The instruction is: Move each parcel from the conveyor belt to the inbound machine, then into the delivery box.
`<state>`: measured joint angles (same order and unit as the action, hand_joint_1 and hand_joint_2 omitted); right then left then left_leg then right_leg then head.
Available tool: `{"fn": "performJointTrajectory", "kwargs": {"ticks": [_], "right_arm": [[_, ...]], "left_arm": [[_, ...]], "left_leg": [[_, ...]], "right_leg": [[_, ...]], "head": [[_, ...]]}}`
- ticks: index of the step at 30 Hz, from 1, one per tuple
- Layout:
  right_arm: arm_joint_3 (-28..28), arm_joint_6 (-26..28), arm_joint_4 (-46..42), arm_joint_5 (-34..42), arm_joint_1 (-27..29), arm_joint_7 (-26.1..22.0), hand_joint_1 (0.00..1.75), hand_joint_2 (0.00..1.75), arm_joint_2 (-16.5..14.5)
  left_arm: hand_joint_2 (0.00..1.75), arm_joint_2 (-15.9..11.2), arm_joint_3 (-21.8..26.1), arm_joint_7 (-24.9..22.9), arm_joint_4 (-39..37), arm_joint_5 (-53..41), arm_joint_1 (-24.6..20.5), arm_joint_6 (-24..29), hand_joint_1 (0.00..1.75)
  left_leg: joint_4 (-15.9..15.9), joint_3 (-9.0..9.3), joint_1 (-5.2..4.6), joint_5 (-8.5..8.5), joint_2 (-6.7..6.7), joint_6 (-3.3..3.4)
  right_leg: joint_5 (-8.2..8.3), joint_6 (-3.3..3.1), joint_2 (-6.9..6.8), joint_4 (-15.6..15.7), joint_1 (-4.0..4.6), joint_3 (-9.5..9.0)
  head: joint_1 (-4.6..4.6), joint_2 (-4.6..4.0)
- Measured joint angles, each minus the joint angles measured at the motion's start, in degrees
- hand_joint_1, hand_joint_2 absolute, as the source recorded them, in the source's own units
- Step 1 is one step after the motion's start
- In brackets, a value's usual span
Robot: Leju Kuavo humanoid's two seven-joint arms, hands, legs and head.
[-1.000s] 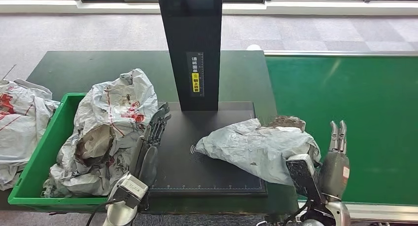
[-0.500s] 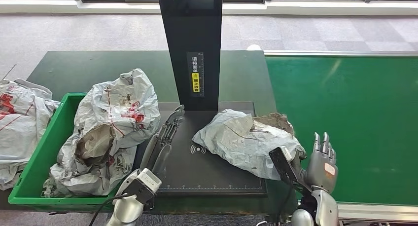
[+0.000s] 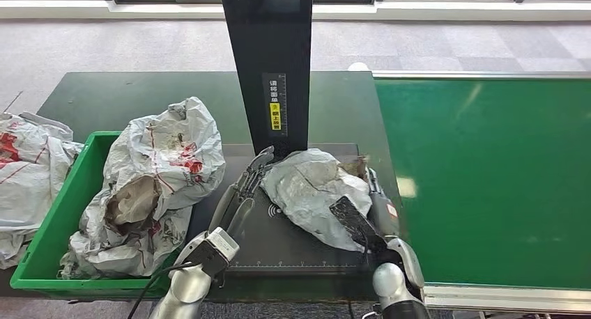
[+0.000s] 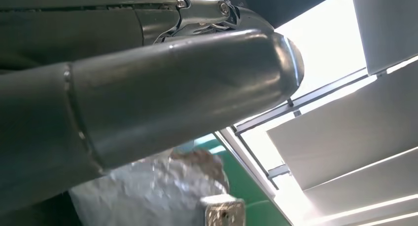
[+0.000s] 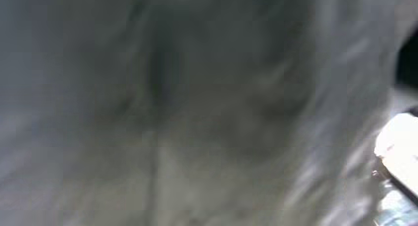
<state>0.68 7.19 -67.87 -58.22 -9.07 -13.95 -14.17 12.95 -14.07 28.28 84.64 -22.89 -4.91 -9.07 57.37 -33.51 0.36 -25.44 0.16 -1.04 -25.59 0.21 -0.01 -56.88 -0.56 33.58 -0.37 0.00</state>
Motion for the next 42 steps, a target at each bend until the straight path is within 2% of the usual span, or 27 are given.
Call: {"fn": "performJointTrajectory", "kwargs": {"ticks": [4, 8, 12, 16, 22, 27, 30, 37, 39, 42], "right_arm": [[7.4, -2.7, -0.4, 8.8, -2.1, -4.2, 0.0, 0.0, -0.7], [12.8, -6.7, -6.5, 13.5, -1.6, -5.8, 0.0, 0.0, -0.1], [17.6, -8.0, -12.6, 10.7, -0.4, -4.5, 0.0, 0.0, 1.2], [21.5, -6.2, -16.9, 9.7, 0.5, -4.3, 0.0, 0.0, 2.4], [23.4, -5.5, -22.3, 8.5, 0.5, -2.2, 0.0, 0.0, 4.1], [23.3, -0.5, -24.4, 6.6, 0.0, 1.6, 0.0, 0.0, 8.0], [21.0, -1.1, -23.2, 7.7, -6.1, 5.0, 0.0, 0.0, 10.6], [15.5, -5.9, -9.8, 7.2, -30.6, 9.4, 0.0, 0.0, 12.8], [15.3, -6.7, -7.5, 7.1, -35.2, 10.4, 0.0, 0.0, 13.1], [15.3, -7.2, -5.7, 7.4, -39.1, 11.1, 0.0, 0.0, 13.5]], "left_arm": [[0.0, 0.0, 0.0, -0.3, -0.6, 0.2, -0.1, 0.3, 0.0], [0.0, -0.1, 0.1, -0.2, -0.9, 0.2, 0.2, 1.0, 0.0], [0.0, -0.1, 0.2, 0.0, -0.7, 0.2, 0.9, 1.2, 0.0], [0.0, -0.1, 0.5, 0.1, -0.1, 0.2, 1.6, 1.2, 0.0], [0.0, -0.1, 0.9, 0.1, 1.3, 0.2, 2.6, 1.2, 0.0], [0.0, -0.2, 1.3, 0.9, 1.2, 0.0, 2.9, 0.5, 0.0], [0.0, -0.3, 1.3, 1.4, 0.7, 0.1, 2.8, 0.3, 0.0], [0.0, -0.3, 1.3, 1.1, 0.2, 1.5, 2.7, 1.1, 0.0], [0.0, -0.4, 1.3, 0.9, 0.2, 2.0, 2.6, 1.2, 0.0], [0.0, -0.4, 1.3, 0.8, 0.2, 2.5, 2.5, 1.3, 0.0]], "left_leg": [[0.0, -0.01, 0.02, 0.04, -0.1, -0.05], [0.0, -0.03, 0.02, 0.02, -0.1, -0.03], [0.0, -0.05, 0.01, -0.01, -0.12, 0.0], [0.0, -0.05, 0.01, -0.02, -0.12, 0.01], [0.0, -0.04, 0.01, -0.02, -0.12, 0.01], [0.0, -0.06, 0.0, -0.02, -0.13, 0.02], [0.0, -0.12, -0.04, 0.02, 0.01, 0.07], [0.1, -0.17, -0.06, 0.37, 0.06, 0.17], [0.1, -0.17, -0.06, 0.4, 0.01, 0.15], [0.1, -0.19, -0.06, 0.4, 0.0, 0.14]], "right_leg": [[-0.01, -0.01, -0.04, 0.0, 0.01, 0.0], [-0.01, -0.01, -0.03, 0.0, -0.03, 0.01], [-0.05, 0.02, -0.04, 0.0, -0.06, 0.01], [-0.05, 0.03, -0.04, 0.0, -0.06, 0.01], [-0.05, 0.03, -0.05, 0.0, -0.06, 0.0], [-0.02, 0.06, -0.06, 0.0, -0.08, -0.01], [0.14, 0.1, 0.04, 0.0, -0.12, 0.08], [0.45, 0.13, 0.08, 0.0, -0.12, 0.2], [0.46, 0.13, 0.06, 0.0, -0.1, 0.19], [0.46, 0.12, 0.06, 0.0, -0.09, 0.21]], "head": [[0.0, 0.0], [0.0, 0.0], [0.0, 0.0], [0.0, 0.0], [0.0, 0.0], [0.01, 0.0], [0.02, 0.0], [0.0, 0.0], [0.0, 0.0], [0.0, 0.0]]}}
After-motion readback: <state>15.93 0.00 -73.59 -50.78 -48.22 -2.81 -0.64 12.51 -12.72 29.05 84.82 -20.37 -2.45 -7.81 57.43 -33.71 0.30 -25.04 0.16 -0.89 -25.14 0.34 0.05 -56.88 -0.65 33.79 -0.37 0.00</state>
